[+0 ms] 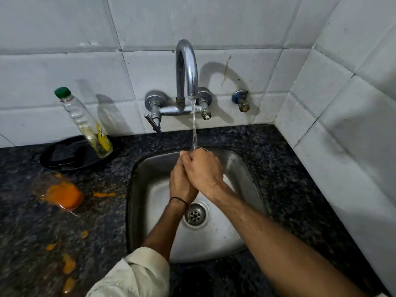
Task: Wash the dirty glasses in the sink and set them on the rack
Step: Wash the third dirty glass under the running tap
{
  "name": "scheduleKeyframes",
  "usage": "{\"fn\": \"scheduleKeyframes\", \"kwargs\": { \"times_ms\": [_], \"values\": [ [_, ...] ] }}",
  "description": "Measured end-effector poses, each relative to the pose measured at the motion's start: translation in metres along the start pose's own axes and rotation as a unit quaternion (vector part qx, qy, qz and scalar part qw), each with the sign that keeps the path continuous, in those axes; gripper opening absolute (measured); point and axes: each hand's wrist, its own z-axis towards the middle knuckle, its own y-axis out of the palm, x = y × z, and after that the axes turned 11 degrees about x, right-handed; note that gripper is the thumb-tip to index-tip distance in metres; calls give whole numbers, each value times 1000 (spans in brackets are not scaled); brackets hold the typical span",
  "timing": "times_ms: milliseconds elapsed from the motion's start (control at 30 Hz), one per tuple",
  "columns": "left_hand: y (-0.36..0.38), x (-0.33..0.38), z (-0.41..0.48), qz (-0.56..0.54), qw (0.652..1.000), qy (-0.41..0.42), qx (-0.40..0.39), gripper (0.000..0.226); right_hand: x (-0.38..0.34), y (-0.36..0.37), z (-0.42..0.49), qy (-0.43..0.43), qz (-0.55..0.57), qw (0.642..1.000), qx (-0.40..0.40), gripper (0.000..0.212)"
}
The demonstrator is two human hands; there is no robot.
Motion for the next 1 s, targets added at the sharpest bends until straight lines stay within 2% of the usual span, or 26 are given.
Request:
{"fn": "scheduleKeyframes", "kwargs": {
  "times_ms": [67,133,167,200,233,300,367,400,467,533,567,600,667,700,733,767,800,867,900,933,1000],
  "values": [
    [-11,-6,6,-68,990,-23,-121,30,7,-6,4,-29,1,999,-29,44],
    [-27,-8,11,-167,943,-75,-278,40,16,-15,11,-82,44,992,-84,44],
    [-33,-6,11,-203,920,-93,-322,39,18,-19,13,-107,57,986,-116,43],
    [-34,-8,11,-212,918,-95,-322,37,18,-21,13,-120,57,982,-132,43],
    [-31,-7,9,-198,934,-87,-286,35,15,-21,13,-116,50,984,-123,42],
    [-18,-6,7,-89,984,-31,-153,29,6,-14,10,-43,61,994,-81,36],
    [-6,-8,5,-3,999,39,-37,25,-2,-2,2,55,112,985,-120,28],
    [-6,-14,7,-15,999,38,-16,32,-5,4,-5,63,131,977,-158,24],
    [-13,-29,15,-40,998,37,-25,40,5,11,-19,-4,135,967,-215,17],
    [-25,-36,19,-30,994,59,-86,33,25,6,-20,-136,80,960,-233,33],
    [-30,-38,21,-29,991,52,-124,40,35,2,-15,-224,2,945,-239,44],
    [-30,-38,22,-15,987,48,-153,49,42,-2,-7,-311,-99,915,-238,49],
    [-26,-31,21,46,979,65,-186,53,44,-13,7,-454,-255,824,-223,42],
    [-23,-28,22,71,979,64,-181,50,43,-14,13,-480,-291,797,-225,34],
    [-20,-25,23,68,982,56,-166,46,41,-13,17,-475,-301,793,-232,27],
    [-17,-25,24,50,986,49,-155,43,36,-10,21,-451,-296,805,-248,22],
    [-15,-24,24,20,988,52,-145,41,30,-5,25,-393,-271,837,-269,19],
    [-10,-27,23,-6,992,69,-105,42,17,12,27,-200,-159,919,-301,21],
    [-10,-31,25,-5,994,73,-75,39,11,22,22,-101,-72,950,-288,24],
    [-9,-32,27,3,996,78,-48,34,9,32,14,-39,6,967,-251,23],
    [-17,-36,31,32,994,97,-38,22,15,43,-7,-34,90,983,-157,20]
  ]
}}
